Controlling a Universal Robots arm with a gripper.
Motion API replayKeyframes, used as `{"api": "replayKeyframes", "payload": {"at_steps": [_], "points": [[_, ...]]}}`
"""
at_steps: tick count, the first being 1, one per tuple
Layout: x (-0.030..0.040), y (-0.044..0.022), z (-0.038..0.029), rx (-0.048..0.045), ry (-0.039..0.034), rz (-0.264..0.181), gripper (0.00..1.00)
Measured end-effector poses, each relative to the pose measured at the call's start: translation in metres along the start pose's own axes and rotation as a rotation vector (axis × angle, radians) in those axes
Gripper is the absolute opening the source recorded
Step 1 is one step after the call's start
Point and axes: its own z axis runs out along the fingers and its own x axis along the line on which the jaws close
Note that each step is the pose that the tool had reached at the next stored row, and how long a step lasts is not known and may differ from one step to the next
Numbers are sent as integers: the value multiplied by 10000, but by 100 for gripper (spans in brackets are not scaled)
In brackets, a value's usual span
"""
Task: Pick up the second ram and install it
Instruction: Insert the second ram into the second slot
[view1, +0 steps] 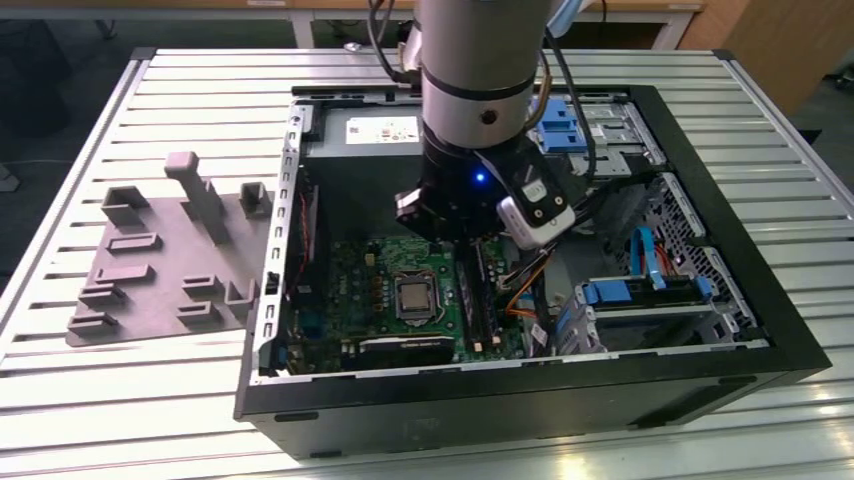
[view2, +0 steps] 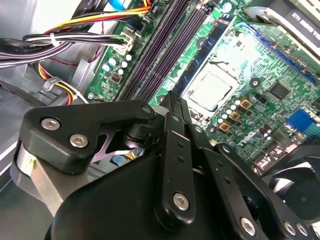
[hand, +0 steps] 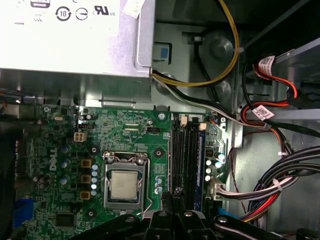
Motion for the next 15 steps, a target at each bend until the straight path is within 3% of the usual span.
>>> {"api": "replayKeyframes", "payload": {"at_steps": [15], "points": [[-17, -1, 88, 7, 0, 144, 12]]}}
